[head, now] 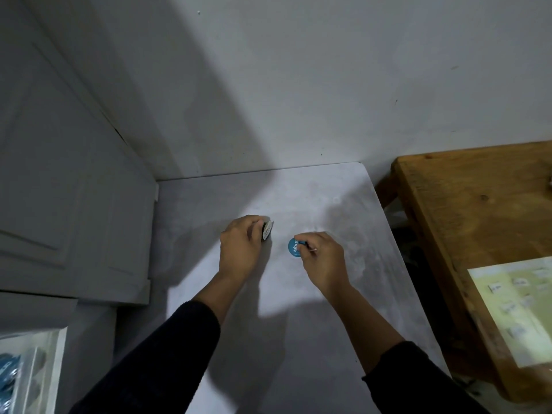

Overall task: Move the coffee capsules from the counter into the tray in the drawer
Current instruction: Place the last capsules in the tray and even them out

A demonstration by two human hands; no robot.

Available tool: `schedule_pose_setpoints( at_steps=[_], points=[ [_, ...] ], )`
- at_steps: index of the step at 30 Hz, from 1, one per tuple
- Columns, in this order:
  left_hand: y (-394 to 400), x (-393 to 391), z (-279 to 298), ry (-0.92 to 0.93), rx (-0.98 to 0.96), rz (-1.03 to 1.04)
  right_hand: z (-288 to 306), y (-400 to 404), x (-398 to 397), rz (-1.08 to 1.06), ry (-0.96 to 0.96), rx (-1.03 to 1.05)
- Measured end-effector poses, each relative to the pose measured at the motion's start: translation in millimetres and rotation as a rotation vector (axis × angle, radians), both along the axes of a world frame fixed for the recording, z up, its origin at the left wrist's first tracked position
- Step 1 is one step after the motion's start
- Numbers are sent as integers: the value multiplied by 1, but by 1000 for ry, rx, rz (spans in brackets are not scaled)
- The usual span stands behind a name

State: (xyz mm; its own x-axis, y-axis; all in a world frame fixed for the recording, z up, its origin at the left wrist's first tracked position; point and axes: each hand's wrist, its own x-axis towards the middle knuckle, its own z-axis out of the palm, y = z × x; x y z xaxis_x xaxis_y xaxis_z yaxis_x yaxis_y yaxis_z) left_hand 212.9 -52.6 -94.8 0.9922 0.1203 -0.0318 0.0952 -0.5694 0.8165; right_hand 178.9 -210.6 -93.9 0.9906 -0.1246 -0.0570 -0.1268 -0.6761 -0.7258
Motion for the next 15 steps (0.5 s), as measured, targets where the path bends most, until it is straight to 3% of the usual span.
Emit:
schedule_pose_setpoints(
  at_steps=[6, 12, 15],
  points=[
    [-2, -4, -2, 17, 54, -12, 0, 1, -1, -13, 20, 12],
    [1, -7, 3, 75, -64, 63, 2, 2, -2, -101, 46, 90],
    [0, -11, 11, 139, -236, 146, 3, 3, -3, -152, 121, 178]
  ],
)
